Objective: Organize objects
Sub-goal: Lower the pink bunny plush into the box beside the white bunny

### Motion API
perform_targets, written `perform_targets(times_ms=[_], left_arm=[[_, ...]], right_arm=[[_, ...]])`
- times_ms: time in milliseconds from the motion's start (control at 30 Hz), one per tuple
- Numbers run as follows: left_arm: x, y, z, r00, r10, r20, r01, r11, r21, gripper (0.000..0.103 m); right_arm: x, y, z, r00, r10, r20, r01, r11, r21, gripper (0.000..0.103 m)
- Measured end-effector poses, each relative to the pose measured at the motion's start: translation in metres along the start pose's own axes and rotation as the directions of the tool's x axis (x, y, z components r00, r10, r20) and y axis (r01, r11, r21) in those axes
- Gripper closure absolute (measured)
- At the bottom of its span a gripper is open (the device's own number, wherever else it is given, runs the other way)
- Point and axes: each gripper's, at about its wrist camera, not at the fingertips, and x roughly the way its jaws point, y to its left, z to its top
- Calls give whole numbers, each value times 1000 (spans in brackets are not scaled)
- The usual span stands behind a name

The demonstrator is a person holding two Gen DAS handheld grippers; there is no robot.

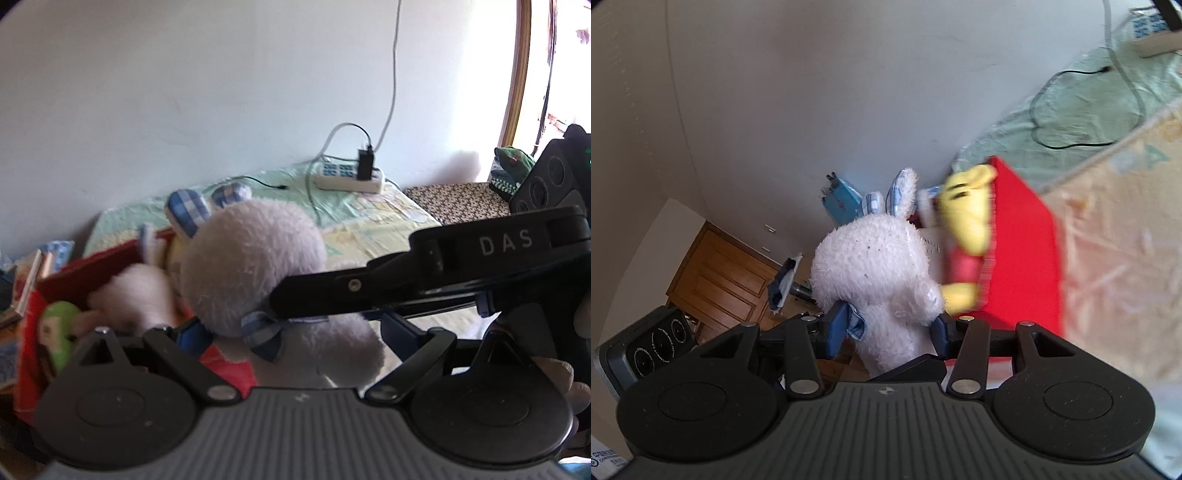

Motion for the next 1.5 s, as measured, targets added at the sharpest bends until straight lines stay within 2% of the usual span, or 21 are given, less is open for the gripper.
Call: perform_targets(times_ms=[200, 367, 500, 700, 867, 1067, 1233, 1500], left_arm=[[-20, 56, -7, 999, 24, 28, -24, 1000, 2, 9], [-22, 103, -9, 999, 40, 22, -39, 999, -17, 9], [-8, 136, -10, 1000, 27, -6, -27, 999, -44, 9], [27, 170, -15, 998, -17, -54, 13, 997, -81, 9], [48, 183, -18, 995, -46, -87, 38, 994, -99, 6], [63, 188, -17, 993, -67, -98, 56, 993, -102, 4], [69, 195, -21, 990, -74, -116, 62, 992, -106, 2], [63, 190, -25, 989, -66, -129, 58, 996, -62, 2]], right_arm=[[51, 31, -2, 1000, 10, 6, -10, 999, -33, 54], [93, 47, -2, 1000, 5, 12, -4, 999, -50, 54], [120, 47, 2, 1000, -27, 17, 27, 999, -36, 54], [148, 36, 1, 993, -120, 22, 120, 993, 5, 54], [154, 33, 2, 977, -210, 25, 210, 978, 7, 55], [152, 31, 1, 961, -273, 40, 274, 962, -16, 59], [157, 23, -1, 962, -272, 33, 271, 962, 21, 58], [156, 22, -6, 959, -283, 10, 282, 958, 52, 55]])
